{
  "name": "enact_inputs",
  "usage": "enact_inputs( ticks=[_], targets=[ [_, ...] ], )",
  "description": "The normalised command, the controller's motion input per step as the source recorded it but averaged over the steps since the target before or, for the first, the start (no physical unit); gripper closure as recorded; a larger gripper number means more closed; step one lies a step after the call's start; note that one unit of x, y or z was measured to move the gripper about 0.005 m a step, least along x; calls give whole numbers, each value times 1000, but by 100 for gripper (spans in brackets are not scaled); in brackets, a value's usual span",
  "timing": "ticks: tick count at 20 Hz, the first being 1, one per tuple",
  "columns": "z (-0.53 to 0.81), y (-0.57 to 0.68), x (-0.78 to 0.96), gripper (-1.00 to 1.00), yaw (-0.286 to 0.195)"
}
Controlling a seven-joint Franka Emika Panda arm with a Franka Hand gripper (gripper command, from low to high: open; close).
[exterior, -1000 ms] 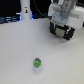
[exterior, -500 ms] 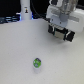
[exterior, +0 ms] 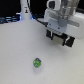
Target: Open the kcup holder, insert the kcup into the holder, and close the kcup holder
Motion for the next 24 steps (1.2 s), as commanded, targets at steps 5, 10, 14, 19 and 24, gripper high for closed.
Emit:
enact_inputs(
  ticks=[5,10,14,19,24],
  targets=[
    [192,-205,532,-100,-82],
    [234,-281,341,-100,-132],
    [234,-504,410,-100,-188],
    [181,-596,382,-100,-201],
    [29,-573,340,-100,-223]
  ],
)
